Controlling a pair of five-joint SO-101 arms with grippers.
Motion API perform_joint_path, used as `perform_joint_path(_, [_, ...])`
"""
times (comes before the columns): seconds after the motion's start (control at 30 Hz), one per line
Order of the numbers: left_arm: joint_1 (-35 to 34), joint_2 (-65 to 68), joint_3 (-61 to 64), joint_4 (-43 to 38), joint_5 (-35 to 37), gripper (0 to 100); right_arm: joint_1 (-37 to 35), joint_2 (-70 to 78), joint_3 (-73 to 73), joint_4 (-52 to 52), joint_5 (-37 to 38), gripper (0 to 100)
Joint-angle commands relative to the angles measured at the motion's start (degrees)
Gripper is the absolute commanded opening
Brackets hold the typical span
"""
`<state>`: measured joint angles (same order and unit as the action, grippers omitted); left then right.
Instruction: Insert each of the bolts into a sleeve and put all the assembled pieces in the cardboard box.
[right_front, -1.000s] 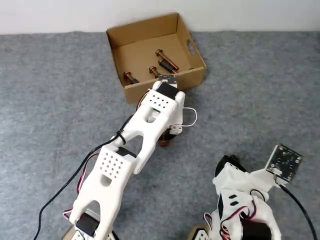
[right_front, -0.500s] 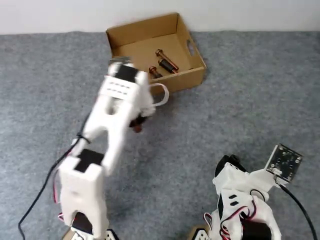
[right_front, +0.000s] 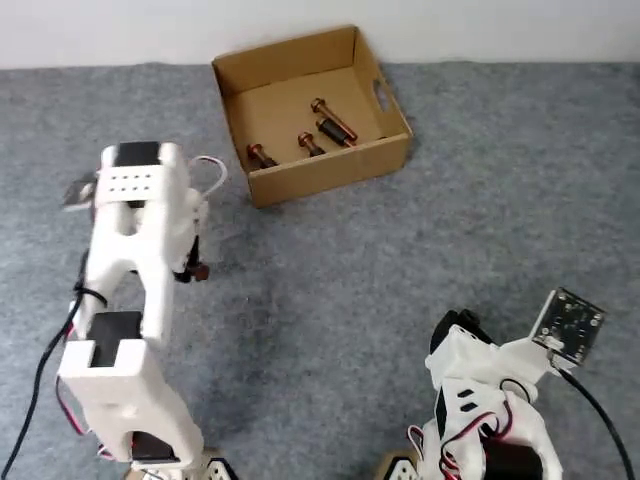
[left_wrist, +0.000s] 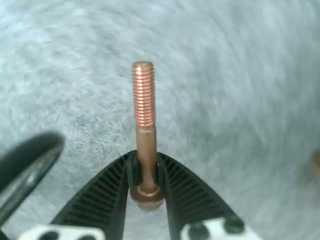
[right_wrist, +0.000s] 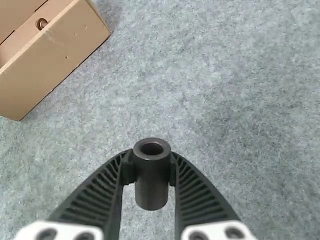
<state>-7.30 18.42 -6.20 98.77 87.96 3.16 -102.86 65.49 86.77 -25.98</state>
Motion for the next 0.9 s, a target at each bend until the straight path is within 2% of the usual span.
perform_joint_path(0.0, [-1.49,-4.04,-0.31,1.67,9.32,1,0.31,-0.04,-0.26,-1.36,-0.53,0.8])
perform_joint_path(0.1, [-1.49,-4.48,-0.4,1.67,12.66,1,0.31,-0.04,-0.26,-1.27,-0.53,0.8])
perform_joint_path(0.33, [-1.32,-4.48,-0.4,1.76,12.66,1,0.31,-0.04,-0.26,-1.27,-0.53,0.8])
perform_joint_path(0.5, [-1.05,-4.48,-0.48,1.76,12.48,10,0.31,-0.04,-0.26,-1.27,-0.53,0.8])
perform_joint_path(0.6, [-1.05,-4.57,-0.48,1.76,9.93,14,0.31,-0.13,-0.26,-1.27,-0.53,0.8])
perform_joint_path(0.77, [-1.14,-4.57,-0.48,1.76,7.56,14,0.31,-0.13,-0.26,-1.27,-0.53,0.8])
perform_joint_path(0.87, [-1.49,-4.57,-0.48,1.76,-2.46,14,0.4,-0.13,-0.26,-1.27,-0.53,0.8])
